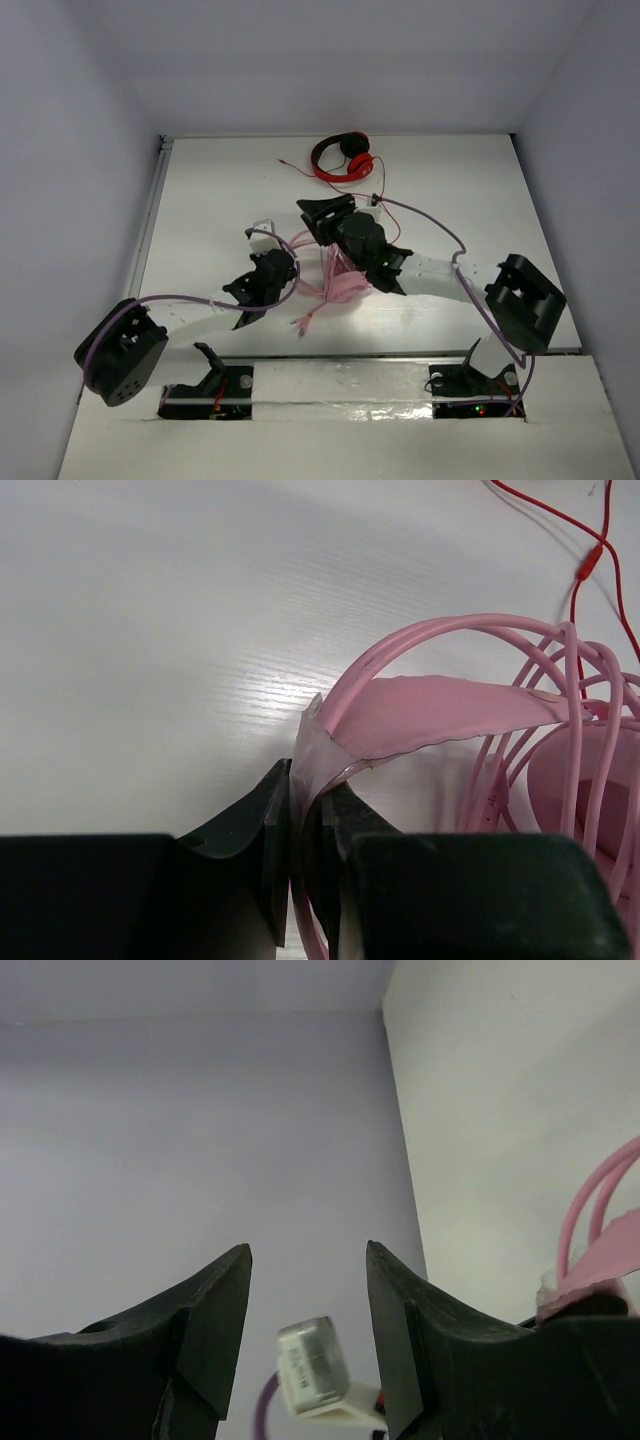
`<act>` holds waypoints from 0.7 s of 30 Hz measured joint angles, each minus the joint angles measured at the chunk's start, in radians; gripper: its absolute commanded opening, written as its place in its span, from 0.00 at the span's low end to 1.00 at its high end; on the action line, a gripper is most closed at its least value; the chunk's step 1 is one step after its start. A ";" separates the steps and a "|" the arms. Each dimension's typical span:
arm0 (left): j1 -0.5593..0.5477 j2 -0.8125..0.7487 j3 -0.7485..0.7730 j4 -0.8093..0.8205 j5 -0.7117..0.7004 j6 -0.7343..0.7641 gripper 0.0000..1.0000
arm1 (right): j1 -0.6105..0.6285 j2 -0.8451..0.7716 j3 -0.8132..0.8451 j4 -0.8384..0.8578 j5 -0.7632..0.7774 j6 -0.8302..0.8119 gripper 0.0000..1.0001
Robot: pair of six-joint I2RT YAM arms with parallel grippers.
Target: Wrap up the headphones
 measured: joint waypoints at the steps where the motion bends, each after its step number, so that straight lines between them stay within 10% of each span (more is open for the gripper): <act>1: 0.004 0.006 0.000 0.006 0.001 0.000 0.00 | -0.003 -0.024 -0.005 -0.010 0.010 -0.022 0.55; 8: 0.006 0.142 0.023 0.102 0.033 0.009 0.00 | -0.005 -0.341 -0.081 -0.102 0.156 -0.203 0.50; 12: 0.008 0.222 0.068 0.141 0.067 0.006 0.00 | -0.005 -0.544 -0.122 -0.224 0.288 -0.360 0.15; 14: 0.011 0.251 0.091 0.158 0.085 0.002 0.00 | -0.005 -0.645 -0.146 -0.269 0.324 -0.411 0.12; 17: 0.011 0.261 0.102 0.154 0.089 -0.001 0.17 | -0.005 -0.824 -0.180 -0.391 0.396 -0.520 0.33; 21: 0.017 0.257 0.105 0.157 0.095 -0.018 0.57 | -0.006 -1.036 -0.182 -0.558 0.442 -0.637 0.86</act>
